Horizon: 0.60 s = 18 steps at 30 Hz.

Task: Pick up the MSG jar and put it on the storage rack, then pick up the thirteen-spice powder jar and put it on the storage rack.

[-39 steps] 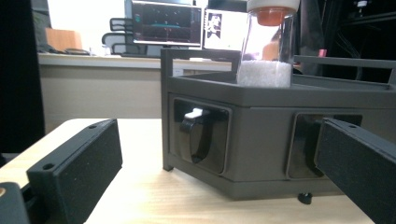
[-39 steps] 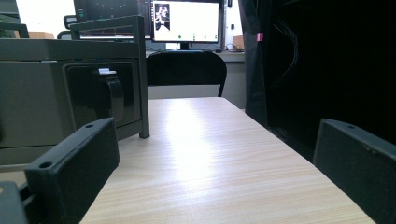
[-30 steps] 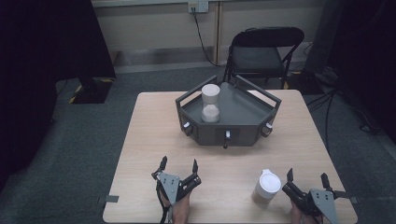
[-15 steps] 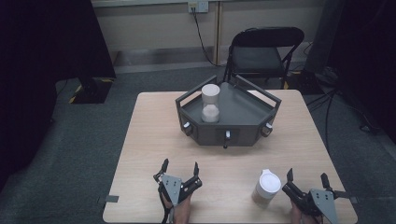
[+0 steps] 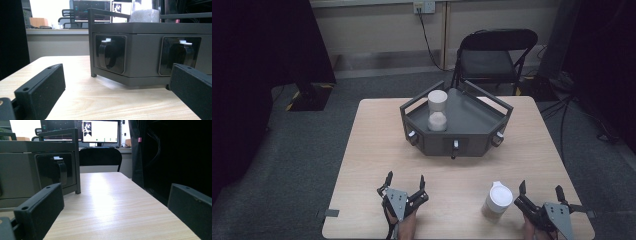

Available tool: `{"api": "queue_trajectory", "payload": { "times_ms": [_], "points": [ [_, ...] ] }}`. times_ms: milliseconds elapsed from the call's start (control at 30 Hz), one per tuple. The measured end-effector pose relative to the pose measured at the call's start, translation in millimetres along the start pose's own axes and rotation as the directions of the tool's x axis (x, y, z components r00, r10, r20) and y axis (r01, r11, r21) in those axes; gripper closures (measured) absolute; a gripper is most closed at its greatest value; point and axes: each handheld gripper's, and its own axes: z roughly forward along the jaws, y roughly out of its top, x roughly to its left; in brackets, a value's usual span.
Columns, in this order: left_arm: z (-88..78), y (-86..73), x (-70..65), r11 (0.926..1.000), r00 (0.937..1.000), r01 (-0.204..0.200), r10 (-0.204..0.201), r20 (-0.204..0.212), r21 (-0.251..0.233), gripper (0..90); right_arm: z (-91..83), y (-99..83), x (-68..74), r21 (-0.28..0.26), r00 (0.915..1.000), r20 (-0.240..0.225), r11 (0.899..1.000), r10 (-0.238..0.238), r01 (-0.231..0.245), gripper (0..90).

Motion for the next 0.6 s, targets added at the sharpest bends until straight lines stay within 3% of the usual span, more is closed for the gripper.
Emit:
{"api": "queue_trajectory", "payload": {
  "times_ms": [167, 267, 600],
  "points": [
    [-1.0, -0.6, -2.2, 1.0000, 0.9998, -0.003, 0.003, -0.019, -0.003, 0.0, -0.1, -0.1, 0.0, 0.000, 1.0000, 0.000, 1.000, 0.000, 0.000, 0.0],
    [0.1, 2.6, -2.2, 0.9997, 0.9998, -0.014, 0.014, -0.014, 0.018, 0.0, -0.1, -0.1, -0.1, 0.000, 1.0000, 0.000, 1.000, 0.000, 0.000, 0.0],
    [0.1, 2.8, -2.9, 0.9997, 0.9997, -0.013, 0.014, -0.018, 0.019, 0.2, -0.2, -0.1, 0.4, 0.000, 1.0000, 0.002, 1.000, 0.000, 0.000, 0.0]
  ]
}}
